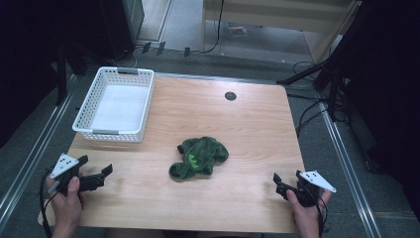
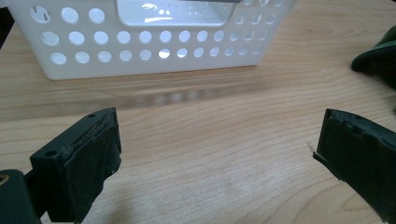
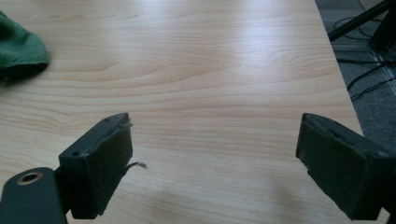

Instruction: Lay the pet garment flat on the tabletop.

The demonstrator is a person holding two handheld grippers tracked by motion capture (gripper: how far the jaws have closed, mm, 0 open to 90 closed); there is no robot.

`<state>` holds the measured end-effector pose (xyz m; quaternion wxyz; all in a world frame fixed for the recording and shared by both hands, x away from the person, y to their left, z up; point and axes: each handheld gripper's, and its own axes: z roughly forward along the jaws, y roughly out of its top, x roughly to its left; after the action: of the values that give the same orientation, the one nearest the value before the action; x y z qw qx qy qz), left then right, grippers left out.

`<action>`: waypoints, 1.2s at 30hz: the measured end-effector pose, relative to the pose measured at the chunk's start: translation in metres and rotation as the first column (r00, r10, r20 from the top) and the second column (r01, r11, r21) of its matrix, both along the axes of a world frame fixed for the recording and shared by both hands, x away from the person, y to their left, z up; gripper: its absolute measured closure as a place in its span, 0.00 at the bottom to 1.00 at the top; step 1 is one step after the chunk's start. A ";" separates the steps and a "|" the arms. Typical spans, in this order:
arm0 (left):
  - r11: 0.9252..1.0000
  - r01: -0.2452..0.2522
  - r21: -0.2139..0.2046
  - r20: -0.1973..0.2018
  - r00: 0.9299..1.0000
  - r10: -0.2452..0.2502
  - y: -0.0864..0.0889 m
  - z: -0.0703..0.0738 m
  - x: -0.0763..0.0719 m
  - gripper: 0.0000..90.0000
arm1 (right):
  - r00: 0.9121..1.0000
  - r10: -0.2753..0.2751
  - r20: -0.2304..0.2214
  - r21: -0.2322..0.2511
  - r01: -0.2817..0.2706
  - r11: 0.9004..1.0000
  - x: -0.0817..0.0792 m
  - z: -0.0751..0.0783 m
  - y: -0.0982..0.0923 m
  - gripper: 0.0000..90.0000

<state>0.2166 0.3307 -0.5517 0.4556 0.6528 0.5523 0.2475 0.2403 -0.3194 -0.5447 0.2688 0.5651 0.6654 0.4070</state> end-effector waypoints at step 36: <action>0.998 0.062 -0.008 -0.047 0.997 -0.062 -0.017 0.010 0.007 0.00 | 0.924 0.369 0.105 0.000 -0.371 0.929 0.045 0.082 0.172 0.15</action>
<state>0.2238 0.3139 -0.5412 0.4521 0.6737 0.5432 0.2161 0.2856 -0.1475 -0.4627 0.2154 0.4105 0.7411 0.4856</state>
